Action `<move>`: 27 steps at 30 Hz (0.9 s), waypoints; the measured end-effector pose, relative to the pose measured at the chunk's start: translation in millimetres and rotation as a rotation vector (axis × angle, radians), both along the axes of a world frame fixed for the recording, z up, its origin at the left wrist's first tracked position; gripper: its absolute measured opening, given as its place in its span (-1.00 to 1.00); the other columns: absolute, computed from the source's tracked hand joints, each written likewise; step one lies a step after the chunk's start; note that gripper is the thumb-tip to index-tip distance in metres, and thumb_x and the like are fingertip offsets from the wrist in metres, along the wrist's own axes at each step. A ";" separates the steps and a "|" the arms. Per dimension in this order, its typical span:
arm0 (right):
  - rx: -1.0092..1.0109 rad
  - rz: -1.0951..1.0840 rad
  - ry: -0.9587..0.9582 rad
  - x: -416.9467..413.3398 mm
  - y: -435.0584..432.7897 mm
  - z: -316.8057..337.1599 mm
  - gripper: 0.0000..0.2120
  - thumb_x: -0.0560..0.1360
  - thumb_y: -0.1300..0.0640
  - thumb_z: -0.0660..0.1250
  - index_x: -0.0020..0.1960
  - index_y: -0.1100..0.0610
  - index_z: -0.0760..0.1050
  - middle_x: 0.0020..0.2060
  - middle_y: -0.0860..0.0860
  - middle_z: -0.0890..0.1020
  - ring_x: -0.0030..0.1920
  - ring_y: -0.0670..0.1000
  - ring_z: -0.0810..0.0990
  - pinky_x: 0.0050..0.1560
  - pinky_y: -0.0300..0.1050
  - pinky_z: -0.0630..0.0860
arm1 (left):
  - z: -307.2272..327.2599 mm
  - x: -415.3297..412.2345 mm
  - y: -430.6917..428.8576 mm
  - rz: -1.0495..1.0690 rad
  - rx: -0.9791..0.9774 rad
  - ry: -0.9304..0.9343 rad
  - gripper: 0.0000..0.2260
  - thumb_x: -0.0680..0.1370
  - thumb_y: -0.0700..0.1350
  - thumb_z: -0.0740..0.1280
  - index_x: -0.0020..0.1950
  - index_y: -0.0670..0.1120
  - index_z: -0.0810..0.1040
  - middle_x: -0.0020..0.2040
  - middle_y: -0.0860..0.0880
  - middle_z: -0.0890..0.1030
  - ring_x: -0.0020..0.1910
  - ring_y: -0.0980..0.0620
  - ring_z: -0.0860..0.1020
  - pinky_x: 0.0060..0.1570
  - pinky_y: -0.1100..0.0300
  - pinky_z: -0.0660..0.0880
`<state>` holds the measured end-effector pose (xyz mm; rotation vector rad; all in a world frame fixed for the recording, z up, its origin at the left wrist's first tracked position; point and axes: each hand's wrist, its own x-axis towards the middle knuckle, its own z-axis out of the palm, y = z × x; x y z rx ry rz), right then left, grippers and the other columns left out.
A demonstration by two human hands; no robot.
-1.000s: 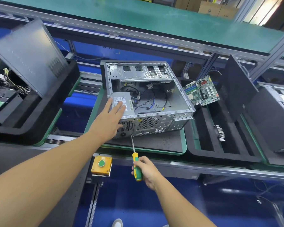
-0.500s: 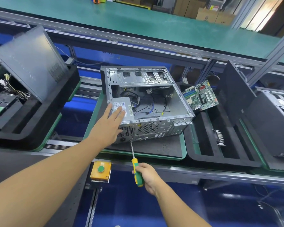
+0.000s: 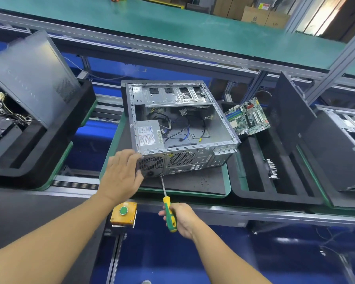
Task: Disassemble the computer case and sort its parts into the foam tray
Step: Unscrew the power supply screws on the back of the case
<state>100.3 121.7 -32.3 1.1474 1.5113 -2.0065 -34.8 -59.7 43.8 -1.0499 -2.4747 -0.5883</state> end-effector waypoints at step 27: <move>0.019 0.058 0.091 15.0 12.9 10.3 -0.75 0.62 -0.05 0.30 0.20 0.08 0.46 -0.06 0.05 0.58 -0.22 -0.02 0.58 -0.30 -0.13 0.57 | -55.7 43.8 87.7 0.424 0.744 -1.732 -0.79 0.47 -0.34 0.48 0.07 -0.28 0.56 -0.10 -0.22 0.65 -0.19 -0.05 0.63 -0.27 0.19 0.60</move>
